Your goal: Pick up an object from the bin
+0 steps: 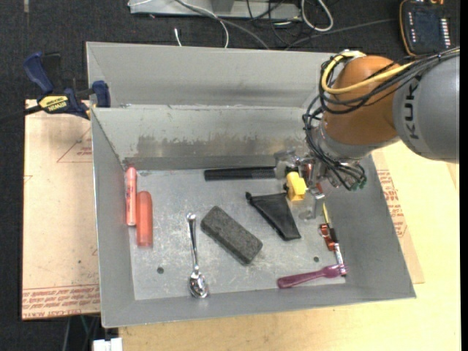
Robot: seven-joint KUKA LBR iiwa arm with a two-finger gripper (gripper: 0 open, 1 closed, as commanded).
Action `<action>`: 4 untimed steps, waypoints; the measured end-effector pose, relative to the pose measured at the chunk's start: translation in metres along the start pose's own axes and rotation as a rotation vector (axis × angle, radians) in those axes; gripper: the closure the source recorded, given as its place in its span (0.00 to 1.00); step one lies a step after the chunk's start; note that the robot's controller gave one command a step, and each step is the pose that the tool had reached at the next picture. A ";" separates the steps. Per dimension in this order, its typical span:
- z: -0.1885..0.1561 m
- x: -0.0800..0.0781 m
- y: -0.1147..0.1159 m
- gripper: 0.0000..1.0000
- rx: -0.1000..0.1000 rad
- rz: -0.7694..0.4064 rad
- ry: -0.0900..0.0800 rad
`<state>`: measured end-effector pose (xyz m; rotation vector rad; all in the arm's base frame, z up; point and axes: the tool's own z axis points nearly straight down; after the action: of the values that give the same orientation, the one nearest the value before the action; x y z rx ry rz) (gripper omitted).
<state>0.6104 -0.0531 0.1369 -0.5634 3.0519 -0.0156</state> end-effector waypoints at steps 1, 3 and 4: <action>0.037 0.020 0.018 0.00 -0.012 0.076 0.020; 0.032 0.019 -0.006 0.00 -0.016 -0.100 0.020; -0.055 0.041 0.001 0.00 -0.017 -0.042 0.020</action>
Offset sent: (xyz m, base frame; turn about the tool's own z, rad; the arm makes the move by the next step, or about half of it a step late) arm 0.0250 -0.0086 0.1744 -0.0383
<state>0.5696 -0.0661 0.1903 -0.6318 3.0621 0.0040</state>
